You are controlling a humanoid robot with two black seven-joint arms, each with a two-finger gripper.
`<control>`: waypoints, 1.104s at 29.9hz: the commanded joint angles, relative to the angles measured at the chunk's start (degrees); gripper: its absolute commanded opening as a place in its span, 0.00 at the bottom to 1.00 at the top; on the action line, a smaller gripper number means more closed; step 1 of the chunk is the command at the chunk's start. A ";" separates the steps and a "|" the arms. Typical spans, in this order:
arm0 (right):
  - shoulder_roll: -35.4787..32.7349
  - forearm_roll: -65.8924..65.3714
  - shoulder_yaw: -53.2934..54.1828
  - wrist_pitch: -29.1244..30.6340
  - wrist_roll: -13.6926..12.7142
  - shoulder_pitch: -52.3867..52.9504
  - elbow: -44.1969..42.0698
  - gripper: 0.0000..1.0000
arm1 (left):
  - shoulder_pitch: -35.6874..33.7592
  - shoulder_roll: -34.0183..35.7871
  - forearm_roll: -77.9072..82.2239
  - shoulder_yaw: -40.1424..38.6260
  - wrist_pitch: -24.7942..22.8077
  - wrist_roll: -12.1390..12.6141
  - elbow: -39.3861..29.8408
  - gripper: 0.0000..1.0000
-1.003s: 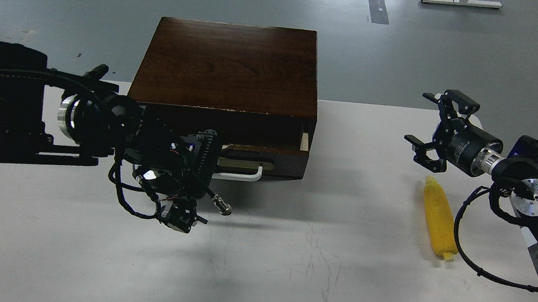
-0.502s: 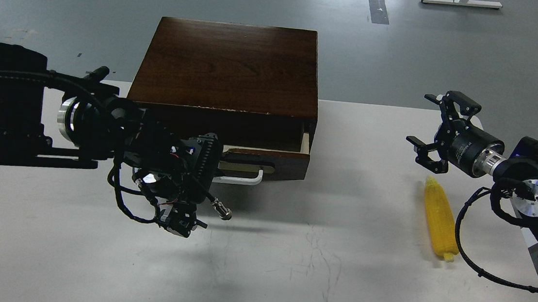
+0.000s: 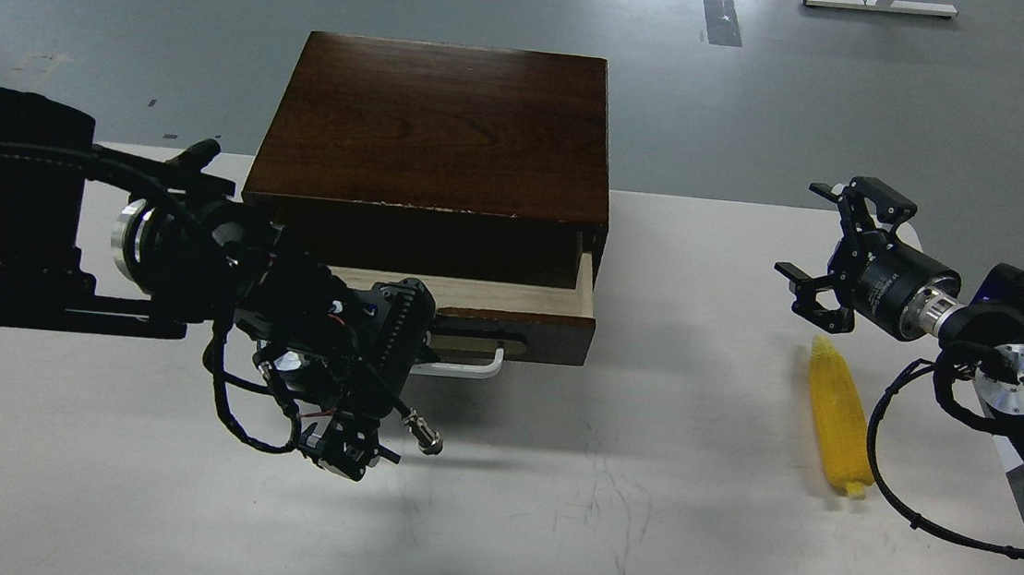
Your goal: Put corn in drawer with both arms
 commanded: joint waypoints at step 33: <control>0.27 0.00 -0.18 0.09 0.00 -0.09 -0.44 1.00 | -3.02 4.40 0.17 -0.28 3.15 0.37 -0.60 0.98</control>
